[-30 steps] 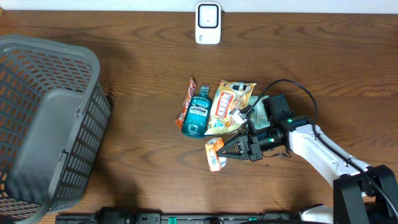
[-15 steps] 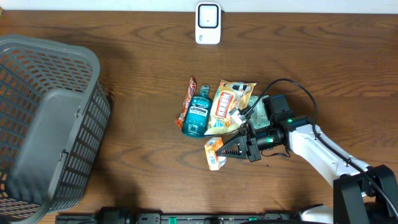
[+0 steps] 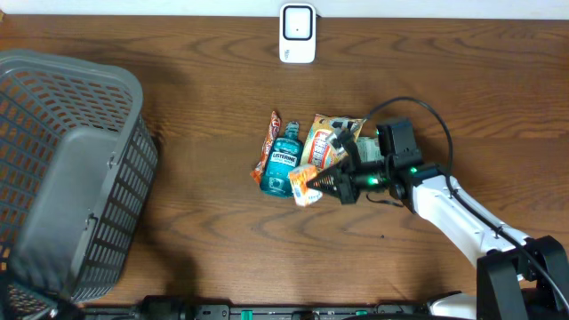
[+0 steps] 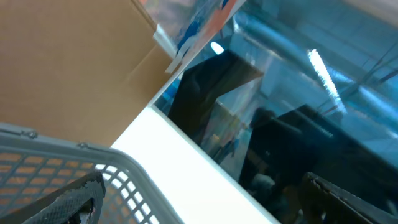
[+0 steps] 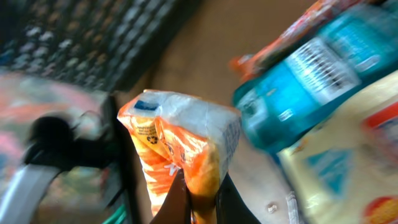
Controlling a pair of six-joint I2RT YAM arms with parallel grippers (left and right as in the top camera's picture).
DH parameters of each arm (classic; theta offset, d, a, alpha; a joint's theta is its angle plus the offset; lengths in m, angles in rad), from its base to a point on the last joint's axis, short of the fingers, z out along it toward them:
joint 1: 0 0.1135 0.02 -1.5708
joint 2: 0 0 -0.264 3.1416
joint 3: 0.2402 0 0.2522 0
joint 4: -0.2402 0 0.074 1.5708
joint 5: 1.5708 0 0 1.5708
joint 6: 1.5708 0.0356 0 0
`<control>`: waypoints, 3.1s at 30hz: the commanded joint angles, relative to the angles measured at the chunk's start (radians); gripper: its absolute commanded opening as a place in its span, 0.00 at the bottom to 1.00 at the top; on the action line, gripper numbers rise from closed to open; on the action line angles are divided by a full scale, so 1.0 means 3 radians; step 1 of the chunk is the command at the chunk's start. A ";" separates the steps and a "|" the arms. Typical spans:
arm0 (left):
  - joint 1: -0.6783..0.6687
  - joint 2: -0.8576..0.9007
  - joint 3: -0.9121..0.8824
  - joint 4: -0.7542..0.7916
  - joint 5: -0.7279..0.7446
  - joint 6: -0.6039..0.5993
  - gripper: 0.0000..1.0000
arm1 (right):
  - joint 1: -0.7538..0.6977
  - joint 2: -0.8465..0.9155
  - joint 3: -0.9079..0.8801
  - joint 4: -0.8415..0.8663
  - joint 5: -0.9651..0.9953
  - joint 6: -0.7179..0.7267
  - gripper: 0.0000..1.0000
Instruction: Scan the item barcode
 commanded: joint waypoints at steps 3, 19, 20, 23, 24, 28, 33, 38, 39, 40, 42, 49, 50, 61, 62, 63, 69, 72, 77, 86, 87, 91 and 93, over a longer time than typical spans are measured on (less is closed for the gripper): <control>0.0011 -0.0004 -0.0289 0.0150 -0.0048 -0.0018 0.98 | 0.0207 -0.0057 0.0549 -0.0092 0.1124 0.0215 0.01; 0.0011 -0.0003 -0.0782 0.0155 0.0964 0.0364 0.98 | 0.0369 0.0785 0.1869 0.0376 0.3496 -0.0858 0.01; 0.0011 -0.0003 -0.0804 0.0155 0.1151 0.0456 0.98 | 0.0365 0.0900 0.1957 0.0443 0.3496 -0.0935 0.01; 0.0011 -0.0003 -0.0867 0.0139 0.1634 0.0816 0.98 | 0.0364 0.1265 0.2265 0.0594 0.3613 -0.1240 0.01; 0.0011 -0.0003 -0.0885 0.0116 0.1768 0.0946 0.98 | 0.0364 0.1395 0.2393 0.0641 0.3703 -0.1296 0.01; 0.0011 -0.0003 -0.0991 0.0058 0.2210 0.1378 0.98 | 0.0361 0.1946 0.3014 0.0690 0.3792 -0.1591 0.01; 0.0011 -0.0003 -0.1189 0.0058 0.2219 0.1459 0.98 | 0.0345 0.2607 0.3845 0.0675 0.3990 -0.1977 0.01; 0.0011 -0.0003 -0.1369 0.0071 0.2220 0.1459 0.98 | 0.0343 0.3180 0.4472 0.0643 0.4288 -0.2416 0.01; 0.0011 -0.0003 -0.1391 0.0080 0.2220 0.1459 0.98 | 0.0347 0.3251 0.4542 0.0643 0.4344 -0.2497 0.01; 0.0011 -0.0003 -0.1411 0.0090 0.2221 0.1460 0.98 | 0.0356 0.3328 0.4590 0.0647 0.4395 -0.2612 0.01; 0.0011 -0.0003 -0.1445 0.0118 0.2244 0.1462 0.98 | 0.0365 0.3371 0.4603 0.0652 0.4415 -0.2711 0.01; 0.0011 -0.0003 -0.1560 0.0243 0.2270 0.1462 0.98 | 0.0384 0.3361 0.4615 0.0652 0.4594 -0.2789 0.01; 0.0010 -0.0003 -0.1568 0.0263 0.2271 0.1462 0.98 | 0.0390 0.3346 0.4615 0.0652 0.4673 -0.2792 0.01; 0.0011 0.0000 -0.1860 0.0402 0.2876 0.1708 0.98 | 0.0102 0.2501 0.4615 -0.0587 0.5023 -0.2140 0.01; 0.0011 0.0000 -0.1911 0.0394 0.2876 0.1708 0.98 | 0.0027 0.2393 0.4615 -0.0697 0.5002 -0.2056 0.01; 0.0011 0.0000 -0.1963 0.0395 0.2876 0.1705 0.98 | -0.0056 0.2300 0.4615 -0.0811 0.4952 -0.2003 0.01; 0.0011 0.0000 -0.2318 0.0425 0.2879 0.1681 0.98 | -0.0631 0.1965 0.4615 -0.1507 0.4456 -0.1876 0.01; 0.0010 0.0000 -0.2453 0.0464 0.2879 0.1637 0.98 | -0.0973 0.1971 0.4585 -0.1757 0.4456 -0.1717 0.01; 0.0011 0.0000 -0.2528 0.0571 0.2879 0.1530 0.98 | -0.1513 0.1979 0.4285 -0.1855 0.4456 -0.1531 0.01; 0.0011 0.0000 -0.2528 0.0308 0.2880 0.1527 0.98 | -0.2431 0.1980 0.3274 -0.1275 0.4912 -0.1527 0.01; 0.0011 0.0000 -0.2528 0.0292 0.2880 0.1527 0.98 | -0.2534 0.1980 0.3166 -0.1183 0.4908 -0.1485 0.01; 0.0011 0.0000 -0.2528 0.0291 0.2880 0.1527 0.98 | -0.2894 0.1980 0.2836 -0.0855 0.4905 -0.1246 0.01; 0.0011 0.0000 -0.2528 0.0290 0.2879 0.1528 0.98 | -0.3031 0.1980 0.2738 -0.0749 0.4898 -0.1204 0.01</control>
